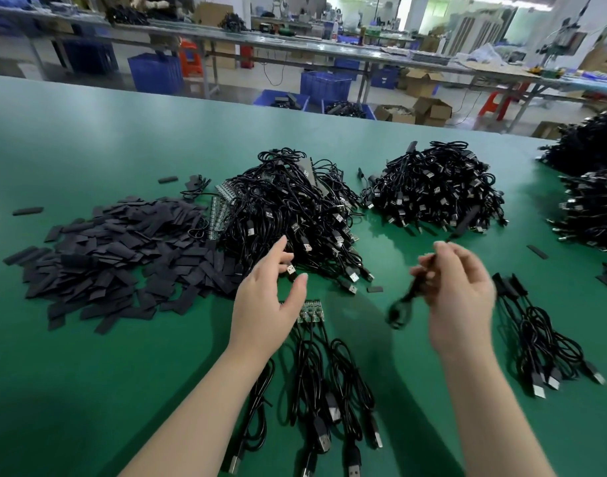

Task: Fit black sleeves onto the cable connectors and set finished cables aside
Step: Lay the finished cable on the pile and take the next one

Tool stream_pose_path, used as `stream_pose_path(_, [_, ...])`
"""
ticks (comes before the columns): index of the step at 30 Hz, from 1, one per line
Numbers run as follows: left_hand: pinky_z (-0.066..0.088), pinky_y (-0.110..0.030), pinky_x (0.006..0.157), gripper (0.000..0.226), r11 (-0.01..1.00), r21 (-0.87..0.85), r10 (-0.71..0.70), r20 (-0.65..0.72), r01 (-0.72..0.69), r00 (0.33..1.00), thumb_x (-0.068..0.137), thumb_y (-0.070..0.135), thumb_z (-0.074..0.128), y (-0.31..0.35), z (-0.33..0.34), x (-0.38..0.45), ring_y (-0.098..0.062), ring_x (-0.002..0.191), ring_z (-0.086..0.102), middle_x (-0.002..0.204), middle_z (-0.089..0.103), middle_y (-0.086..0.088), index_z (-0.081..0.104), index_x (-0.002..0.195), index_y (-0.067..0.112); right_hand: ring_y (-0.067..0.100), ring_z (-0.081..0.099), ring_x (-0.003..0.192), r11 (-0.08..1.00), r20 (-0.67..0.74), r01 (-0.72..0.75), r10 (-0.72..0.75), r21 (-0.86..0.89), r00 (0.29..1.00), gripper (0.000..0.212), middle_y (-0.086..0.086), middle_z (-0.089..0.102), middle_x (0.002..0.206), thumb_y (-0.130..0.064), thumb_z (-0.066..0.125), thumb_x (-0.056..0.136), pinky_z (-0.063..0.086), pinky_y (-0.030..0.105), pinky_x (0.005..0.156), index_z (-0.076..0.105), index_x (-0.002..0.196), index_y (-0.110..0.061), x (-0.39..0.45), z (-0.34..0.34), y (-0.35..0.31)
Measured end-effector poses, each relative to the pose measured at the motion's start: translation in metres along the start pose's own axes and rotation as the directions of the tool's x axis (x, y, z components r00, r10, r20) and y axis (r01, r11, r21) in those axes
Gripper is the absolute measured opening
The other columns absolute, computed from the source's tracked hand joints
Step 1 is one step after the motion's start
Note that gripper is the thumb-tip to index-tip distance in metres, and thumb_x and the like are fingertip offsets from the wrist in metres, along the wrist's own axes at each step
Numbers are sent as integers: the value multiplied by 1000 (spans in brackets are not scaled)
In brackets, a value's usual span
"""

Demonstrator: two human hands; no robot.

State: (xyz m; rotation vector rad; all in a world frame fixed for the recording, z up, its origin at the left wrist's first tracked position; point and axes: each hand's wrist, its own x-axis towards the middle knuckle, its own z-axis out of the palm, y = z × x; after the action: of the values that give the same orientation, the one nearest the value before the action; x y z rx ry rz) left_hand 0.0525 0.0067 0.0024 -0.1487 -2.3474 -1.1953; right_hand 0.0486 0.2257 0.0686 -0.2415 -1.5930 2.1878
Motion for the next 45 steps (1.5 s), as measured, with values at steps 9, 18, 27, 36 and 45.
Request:
stream_pose_path(9, [51, -29, 91, 32, 997, 72, -32, 104, 24, 994, 96, 24, 57, -6, 5, 0, 3, 103, 54, 109, 57, 23, 62, 127, 27, 36, 56, 94, -291, 123, 103, -53, -951, 991, 40, 17, 61, 104, 5, 45, 89, 40, 37, 68, 64, 122, -7, 48, -99, 13])
stream_pose_path(18, [34, -33, 100, 46, 933, 359, -100, 325, -25, 940, 91, 55, 51, -8, 8, 0, -11, 120, 45, 125, 56, 13, 61, 129, 31, 36, 45, 106, -550, -10, -104, -171, -829, 985, 33, 16, 53, 109, 3, 52, 83, 37, 40, 83, 61, 110, -14, 79, -126, 6])
stream_pose_path(27, [34, -21, 89, 22, 979, 199, -105, 363, 33, 926, 85, 47, 65, -11, 7, 3, 2, 105, 48, 102, 57, 28, 64, 105, 38, 15, 59, 78, 280, 470, 434, 75, -856, 880, 25, -7, 68, 91, -32, 64, 92, 49, 30, 74, 71, 115, -24, 9, 3, 27])
stream_pose_path(36, [38, -2, 85, 43, 942, -242, -172, 249, 233, 953, 72, 23, 81, -10, 0, 4, 7, 98, 61, 92, 68, 23, 62, 100, 50, -7, 64, 77, 732, 538, 316, 81, -604, 839, 23, -23, 71, 79, -19, 72, 88, 43, 5, 68, 70, 81, -41, -25, 36, 72])
stream_pose_path(45, [43, -9, 83, 52, 909, -296, -226, 238, 293, 944, 73, 27, 84, 0, 3, 5, 13, 103, 57, 102, 65, 32, 57, 112, 48, -4, 67, 82, 860, 449, 209, 27, -466, 893, 23, -20, 74, 85, -11, 71, 89, 45, 6, 73, 73, 85, -34, -26, 29, 75])
